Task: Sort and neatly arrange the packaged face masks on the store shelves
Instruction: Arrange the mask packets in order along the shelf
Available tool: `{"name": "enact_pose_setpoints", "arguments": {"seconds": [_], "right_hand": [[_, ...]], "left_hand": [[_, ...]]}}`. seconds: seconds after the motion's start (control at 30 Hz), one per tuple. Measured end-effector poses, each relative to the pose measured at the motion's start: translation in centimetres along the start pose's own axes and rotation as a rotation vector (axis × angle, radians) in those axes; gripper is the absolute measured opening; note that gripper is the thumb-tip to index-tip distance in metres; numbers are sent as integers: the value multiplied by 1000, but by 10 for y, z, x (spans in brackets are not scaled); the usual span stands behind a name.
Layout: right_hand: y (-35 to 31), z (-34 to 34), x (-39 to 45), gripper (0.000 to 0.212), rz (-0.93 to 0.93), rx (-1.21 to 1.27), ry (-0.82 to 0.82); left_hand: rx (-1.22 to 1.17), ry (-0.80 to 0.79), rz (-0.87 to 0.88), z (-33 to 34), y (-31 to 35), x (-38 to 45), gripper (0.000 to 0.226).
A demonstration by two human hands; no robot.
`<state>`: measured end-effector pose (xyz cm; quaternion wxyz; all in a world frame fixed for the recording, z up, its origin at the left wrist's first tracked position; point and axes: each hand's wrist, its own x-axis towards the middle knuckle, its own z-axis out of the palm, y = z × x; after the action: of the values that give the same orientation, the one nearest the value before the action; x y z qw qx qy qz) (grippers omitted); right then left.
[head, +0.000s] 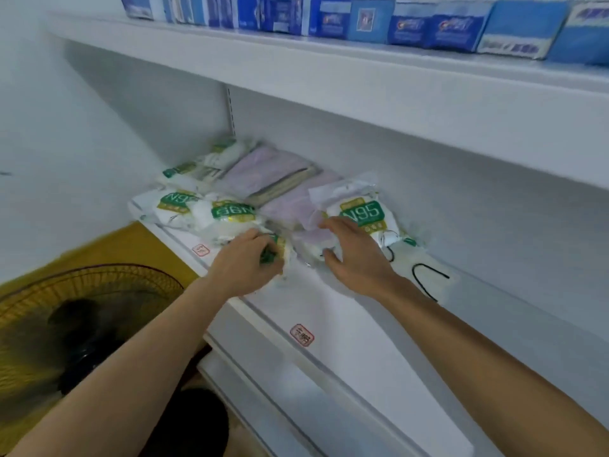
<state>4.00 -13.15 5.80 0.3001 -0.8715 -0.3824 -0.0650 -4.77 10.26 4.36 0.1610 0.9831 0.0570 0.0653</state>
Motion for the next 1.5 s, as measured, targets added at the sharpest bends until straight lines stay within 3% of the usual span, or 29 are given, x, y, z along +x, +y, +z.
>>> {"name": "enact_pose_setpoints", "arguments": {"seconds": [0.1,0.17,0.27,0.4,0.5,0.6,0.63,0.7,0.8,0.83,0.93,1.03,1.1,1.17,1.23,1.3,1.37,1.43,1.5], "right_hand": [[-19,23,45,53,61,-74,38],[-23,39,76,68,158,-172,23],[-19,46,105,87,329,-257,-31],[-8,36,112,81,363,-195,-180],[-10,18,116,60,329,-88,-226],[-23,9,127,51,436,-76,-119],[-30,11,131,48,442,-106,-74],[-48,22,136,50,425,-162,-99],[-64,44,143,83,452,-329,-221],[-65,49,144,80,444,-382,-197],[-54,52,147,43,465,-350,-59],[-40,39,147,35,518,-263,38],[-37,25,144,26,500,-241,191],[-42,14,139,24,394,-259,371],[-63,13,130,26,205,-267,429],[-83,24,120,33,4,-271,325],[-96,40,114,39,-162,-282,161],[-100,50,115,47,-232,-335,54],[-101,50,120,64,-182,-355,24]], "left_hand": [[-107,-144,123,-26,-21,33,31],[-124,-192,160,-34,-36,49,19],[-256,-236,186,-25,-45,53,20],[-276,-177,230,-3,-47,47,26],[-278,-266,264,-16,-51,52,31],[-494,-361,221,-41,-55,60,16],[-610,-334,185,-49,-56,63,7],[-783,-198,111,-63,-61,70,17],[-583,47,115,-71,-78,96,14],[-492,35,107,-69,-87,105,12],[-414,-185,115,-54,-103,118,8],[-372,-217,156,-44,-107,120,8],[-417,-211,156,-45,-106,120,14],[-682,-192,88,-51,-98,116,23],[-1154,-273,-83,-62,-85,111,40],[-1594,-507,-195,-72,-78,113,61],[-1893,-710,-194,-78,-77,116,63],[-1944,-766,-259,-83,-75,115,43],[-1905,-623,-284,-85,-81,119,31]]}}
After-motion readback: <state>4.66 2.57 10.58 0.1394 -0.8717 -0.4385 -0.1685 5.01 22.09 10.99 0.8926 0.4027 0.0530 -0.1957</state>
